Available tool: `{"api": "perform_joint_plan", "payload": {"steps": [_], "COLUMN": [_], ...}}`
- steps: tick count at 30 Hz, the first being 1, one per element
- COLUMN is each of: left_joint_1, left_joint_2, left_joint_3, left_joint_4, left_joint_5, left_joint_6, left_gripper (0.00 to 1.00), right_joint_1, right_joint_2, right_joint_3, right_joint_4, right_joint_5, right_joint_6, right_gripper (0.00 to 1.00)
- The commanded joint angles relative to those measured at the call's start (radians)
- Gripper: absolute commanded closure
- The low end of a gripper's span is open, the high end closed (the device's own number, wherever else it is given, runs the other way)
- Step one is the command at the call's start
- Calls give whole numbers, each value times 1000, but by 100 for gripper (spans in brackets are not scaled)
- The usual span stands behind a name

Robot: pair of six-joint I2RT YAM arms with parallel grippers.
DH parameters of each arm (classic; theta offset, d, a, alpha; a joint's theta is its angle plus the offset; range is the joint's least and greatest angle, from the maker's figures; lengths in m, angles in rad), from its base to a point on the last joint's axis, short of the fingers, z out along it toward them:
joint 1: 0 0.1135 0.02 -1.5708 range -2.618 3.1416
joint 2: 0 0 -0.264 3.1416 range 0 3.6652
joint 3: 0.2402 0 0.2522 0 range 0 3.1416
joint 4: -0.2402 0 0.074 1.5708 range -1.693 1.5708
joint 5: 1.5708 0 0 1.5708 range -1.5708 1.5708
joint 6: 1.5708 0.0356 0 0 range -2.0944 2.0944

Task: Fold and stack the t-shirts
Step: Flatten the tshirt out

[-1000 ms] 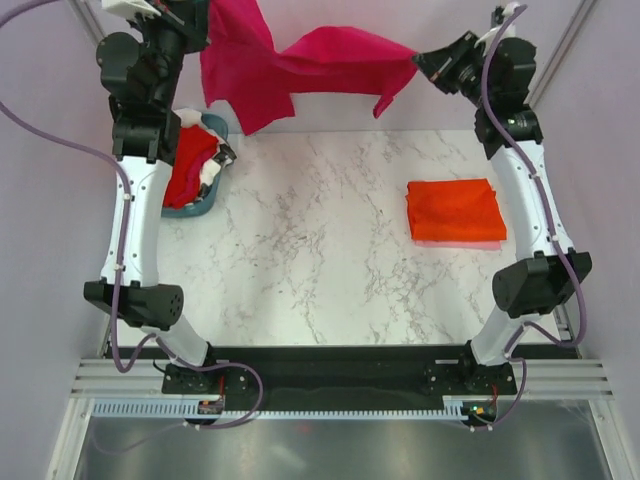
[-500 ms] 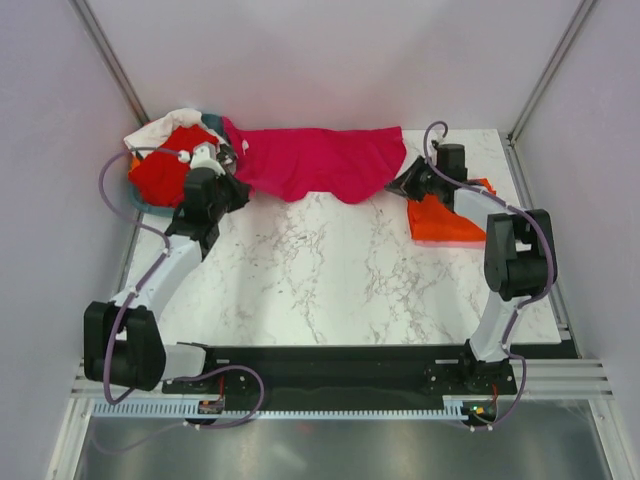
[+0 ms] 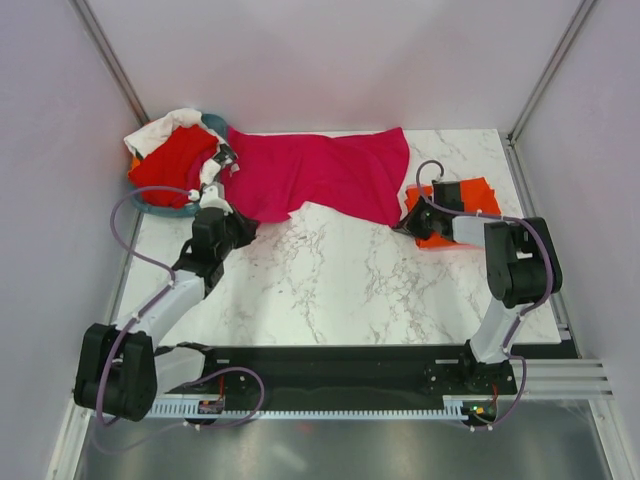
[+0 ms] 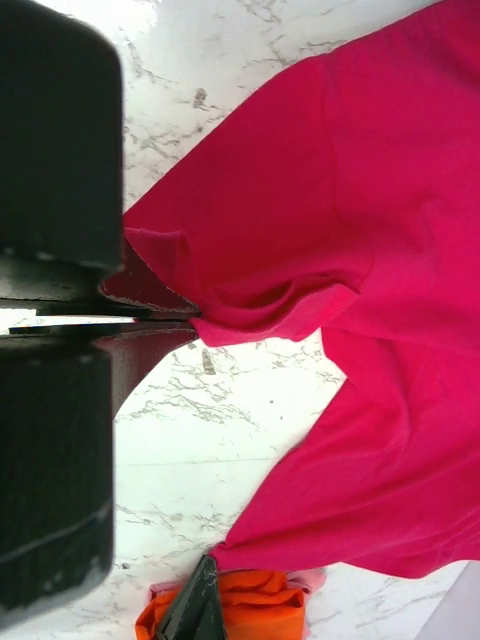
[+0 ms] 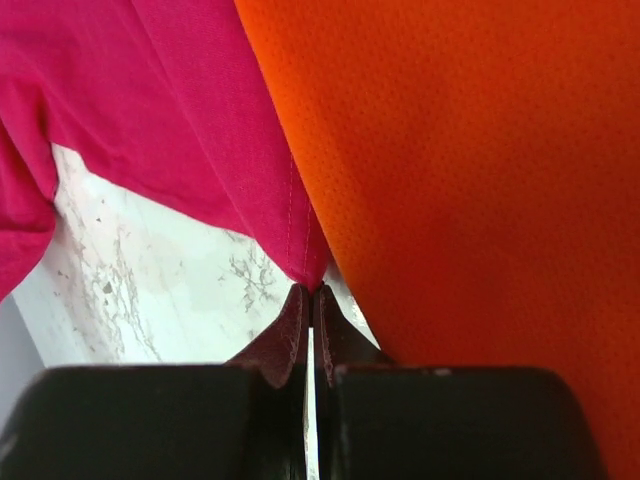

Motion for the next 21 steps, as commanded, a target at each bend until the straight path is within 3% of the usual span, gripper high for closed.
{"api": "perform_joint_plan", "payload": {"steps": [1, 5, 11, 21], "left_joint_1": [-9, -9, -15, -49], "left_joint_2": [-74, -138, -125, -134], "left_joint_3": [-40, -81, -65, -81], "left_joint_4": [51, 48, 48, 25], "left_joint_5": [-52, -126, -77, -63], "left_joint_6": [-28, -51, -55, -32], "left_gripper": [98, 98, 98, 98], "right_joint_1": [3, 21, 47, -14], "right_joint_2": [-32, -13, -7, -20], "right_joint_3": [-14, 15, 83, 106], "right_joint_4": [16, -59, -161, -215], "right_joint_5": [80, 227, 434, 493], "right_joint_6": [-47, -73, -113, -133], "right_gripper": [100, 100, 100, 100]}}
